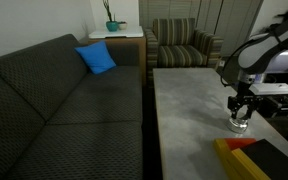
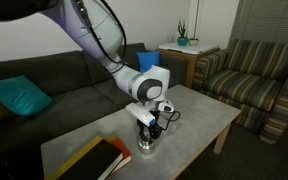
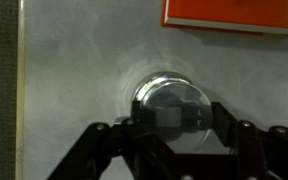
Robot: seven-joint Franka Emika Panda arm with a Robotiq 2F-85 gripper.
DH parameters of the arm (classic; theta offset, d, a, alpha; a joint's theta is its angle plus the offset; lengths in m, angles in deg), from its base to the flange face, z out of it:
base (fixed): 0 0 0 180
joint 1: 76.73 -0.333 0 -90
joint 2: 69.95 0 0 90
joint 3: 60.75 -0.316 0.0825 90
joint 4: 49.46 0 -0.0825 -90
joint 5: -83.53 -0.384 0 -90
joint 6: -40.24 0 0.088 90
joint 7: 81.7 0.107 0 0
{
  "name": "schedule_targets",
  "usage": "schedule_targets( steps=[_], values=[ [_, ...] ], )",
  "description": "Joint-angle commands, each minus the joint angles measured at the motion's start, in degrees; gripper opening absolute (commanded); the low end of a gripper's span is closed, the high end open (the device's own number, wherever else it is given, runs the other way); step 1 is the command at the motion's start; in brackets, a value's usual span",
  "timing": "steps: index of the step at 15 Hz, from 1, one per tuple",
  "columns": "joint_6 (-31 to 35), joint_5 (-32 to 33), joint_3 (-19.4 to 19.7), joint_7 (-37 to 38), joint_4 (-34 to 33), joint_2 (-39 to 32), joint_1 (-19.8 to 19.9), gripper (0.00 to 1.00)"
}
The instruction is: Cover the metal container with the lid on the table
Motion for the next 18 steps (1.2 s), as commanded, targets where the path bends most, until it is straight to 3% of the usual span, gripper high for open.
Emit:
schedule_targets(
  steps=[1, 3, 5, 9, 18],
  values=[
    [-0.2, -0.9, -0.9, -1.8, 0.4, 0.0, 1.0, 0.44],
    [-0.5, -0.9, -0.8, -1.5, 0.4, 0.0, 1.0, 0.44],
    [-0.9, -0.8, -0.6, -1.4, 0.2, 0.0, 0.8, 0.93],
    [-1.2, -0.7, -0.6, -1.4, 0.0, 0.0, 0.8, 1.0],
    [-1.4, 0.4, 1.2, 0.7, -2.3, 0.0, -0.9, 1.0]
  ],
)
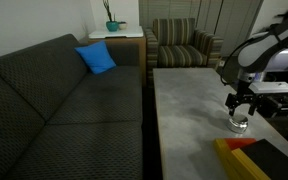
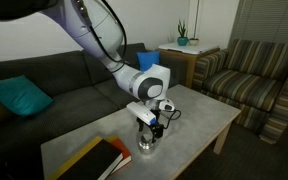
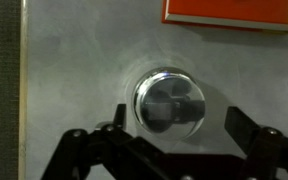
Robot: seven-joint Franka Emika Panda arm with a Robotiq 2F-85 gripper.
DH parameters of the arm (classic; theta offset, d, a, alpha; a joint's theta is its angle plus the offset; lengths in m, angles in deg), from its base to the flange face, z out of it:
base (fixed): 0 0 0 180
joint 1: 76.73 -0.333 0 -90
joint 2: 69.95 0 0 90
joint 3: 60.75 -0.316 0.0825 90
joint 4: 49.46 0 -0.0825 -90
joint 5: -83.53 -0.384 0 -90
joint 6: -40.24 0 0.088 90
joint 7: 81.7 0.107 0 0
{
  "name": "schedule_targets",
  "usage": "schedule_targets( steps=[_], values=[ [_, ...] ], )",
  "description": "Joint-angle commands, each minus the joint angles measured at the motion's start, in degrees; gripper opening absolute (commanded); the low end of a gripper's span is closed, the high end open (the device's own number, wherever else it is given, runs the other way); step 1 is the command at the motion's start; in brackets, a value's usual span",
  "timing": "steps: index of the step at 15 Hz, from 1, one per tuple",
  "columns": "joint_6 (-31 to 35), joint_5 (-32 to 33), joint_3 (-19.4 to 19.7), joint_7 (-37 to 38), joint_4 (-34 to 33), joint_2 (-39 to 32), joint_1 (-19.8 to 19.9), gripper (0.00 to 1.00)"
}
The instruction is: Cover the metal container with the lid on the table
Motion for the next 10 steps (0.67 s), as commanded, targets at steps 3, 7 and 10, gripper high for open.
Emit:
schedule_targets(
  steps=[3, 7, 10],
  values=[
    [-1.0, 1.1, 2.0, 1.9, -3.1, 0.0, -2.3, 1.0],
    [-1.8, 2.6, 2.9, 2.5, -4.8, 0.1, -4.4, 1.0],
    [-3.1, 3.6, 3.2, 2.2, -5.7, 0.1, -5.5, 1.0]
  ],
)
